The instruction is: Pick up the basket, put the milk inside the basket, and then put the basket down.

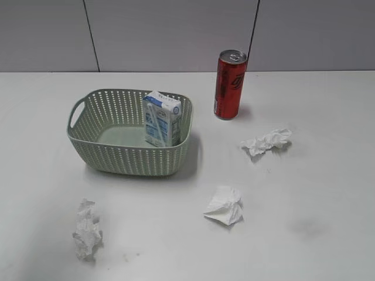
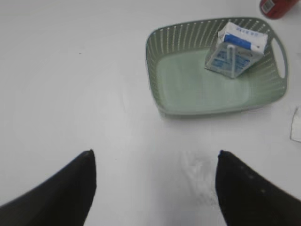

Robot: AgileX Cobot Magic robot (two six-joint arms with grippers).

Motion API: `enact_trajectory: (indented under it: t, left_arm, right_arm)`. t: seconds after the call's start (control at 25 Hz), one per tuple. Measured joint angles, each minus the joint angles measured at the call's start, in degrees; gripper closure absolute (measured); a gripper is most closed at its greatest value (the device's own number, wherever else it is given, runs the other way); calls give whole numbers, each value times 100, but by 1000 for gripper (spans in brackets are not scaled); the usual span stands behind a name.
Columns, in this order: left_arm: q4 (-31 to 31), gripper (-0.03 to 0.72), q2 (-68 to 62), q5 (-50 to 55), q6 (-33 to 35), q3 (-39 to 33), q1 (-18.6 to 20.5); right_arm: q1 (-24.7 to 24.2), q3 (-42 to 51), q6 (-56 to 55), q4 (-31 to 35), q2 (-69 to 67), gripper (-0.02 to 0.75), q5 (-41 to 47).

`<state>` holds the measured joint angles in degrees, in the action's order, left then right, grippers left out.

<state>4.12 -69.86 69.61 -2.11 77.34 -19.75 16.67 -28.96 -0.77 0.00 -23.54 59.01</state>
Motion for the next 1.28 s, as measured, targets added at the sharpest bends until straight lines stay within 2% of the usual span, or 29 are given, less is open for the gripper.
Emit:
enact_trajectory:
  t: [0.36, 0.6, 0.76, 0.88, 1.08, 1.28]
  left_arm:
    - [-86, 99, 3037, 31, 51, -2798, -6]
    - [-93, 99, 5002, 59, 91, -4145, -6]
    - [-87, 99, 5924, 29, 279, -4654, -6]
    - [-87, 99, 6304, -41, 418, -4766, -6]
    - [-83, 99, 6392, -541, 829, -4939, -6]
    - [-83, 99, 6386, -672, 906, -4988, -6]
  right_arm:
    - [0, 0, 0, 0, 0, 201, 1]
    - [0, 0, 0, 0, 0, 201, 1]
    - [0, 0, 0, 0, 0, 201, 1]
    - [0, 0, 32, 0, 0, 202, 1]
    - [0, 0, 351, 304, 0, 202, 7]
    - [0, 0, 417, 352, 0, 202, 7]
